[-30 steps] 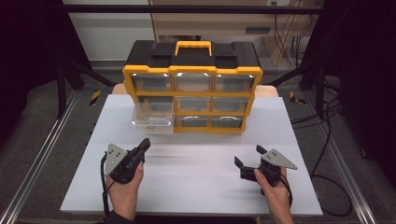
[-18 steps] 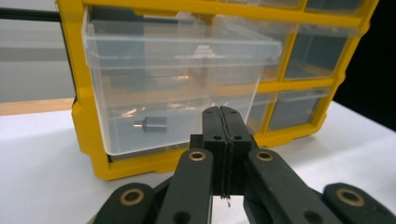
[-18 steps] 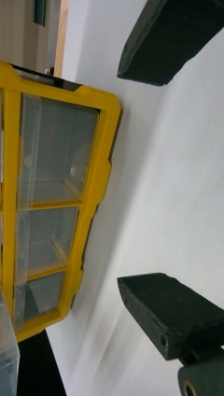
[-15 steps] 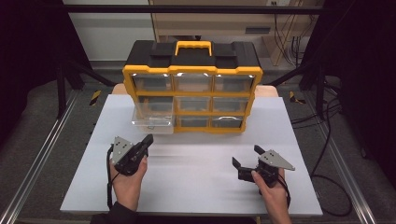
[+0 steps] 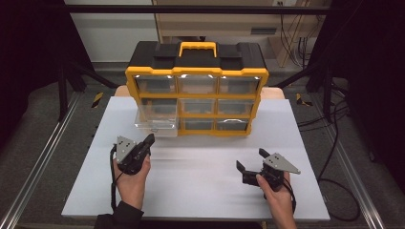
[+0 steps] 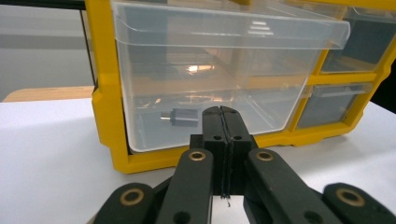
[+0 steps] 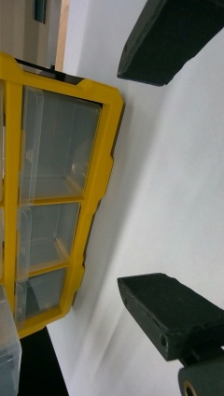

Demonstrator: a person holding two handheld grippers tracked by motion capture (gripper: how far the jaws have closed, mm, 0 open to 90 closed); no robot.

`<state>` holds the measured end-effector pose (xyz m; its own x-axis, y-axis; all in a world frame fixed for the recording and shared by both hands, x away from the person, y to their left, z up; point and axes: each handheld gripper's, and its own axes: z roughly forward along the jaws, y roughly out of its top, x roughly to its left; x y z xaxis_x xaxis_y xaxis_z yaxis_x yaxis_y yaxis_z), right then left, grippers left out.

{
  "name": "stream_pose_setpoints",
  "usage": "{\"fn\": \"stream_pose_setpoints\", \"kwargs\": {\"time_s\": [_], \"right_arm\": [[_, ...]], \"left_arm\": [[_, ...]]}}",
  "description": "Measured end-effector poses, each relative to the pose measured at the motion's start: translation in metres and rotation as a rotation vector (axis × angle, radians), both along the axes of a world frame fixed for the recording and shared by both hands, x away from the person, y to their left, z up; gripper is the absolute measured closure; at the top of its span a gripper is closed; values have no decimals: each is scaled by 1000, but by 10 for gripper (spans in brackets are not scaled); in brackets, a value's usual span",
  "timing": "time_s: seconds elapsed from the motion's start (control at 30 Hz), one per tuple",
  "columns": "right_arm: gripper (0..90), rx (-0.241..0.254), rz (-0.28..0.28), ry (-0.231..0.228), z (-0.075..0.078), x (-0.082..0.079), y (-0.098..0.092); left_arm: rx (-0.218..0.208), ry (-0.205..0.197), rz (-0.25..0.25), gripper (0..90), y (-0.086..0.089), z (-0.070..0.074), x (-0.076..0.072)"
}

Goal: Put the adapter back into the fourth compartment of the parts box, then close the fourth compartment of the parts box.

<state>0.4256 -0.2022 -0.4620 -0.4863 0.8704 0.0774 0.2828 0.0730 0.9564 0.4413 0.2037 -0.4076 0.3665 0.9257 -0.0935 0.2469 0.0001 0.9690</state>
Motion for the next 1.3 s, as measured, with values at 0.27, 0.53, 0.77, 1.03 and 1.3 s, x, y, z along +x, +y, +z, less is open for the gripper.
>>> {"fn": "stream_pose_setpoints", "kwargs": {"time_s": [0.27,0.53,0.77,1.03,1.3], "right_arm": [[28,9,-13,1,0,0,-2],[28,9,-15,-8,1,2,-1],[25,0,-3,-11,1,-2,-1],[25,15,-9,-10,1,-1,-2],[29,11,-11,-17,1,-1,-1]], "left_arm": [[14,-18,2,900,-1,2,1],[13,-16,-3,899,-1,5,5],[14,-28,-3,899,-5,8,5],[23,-18,0,899,-5,11,5],[30,-8,7,899,-5,10,8]]}}
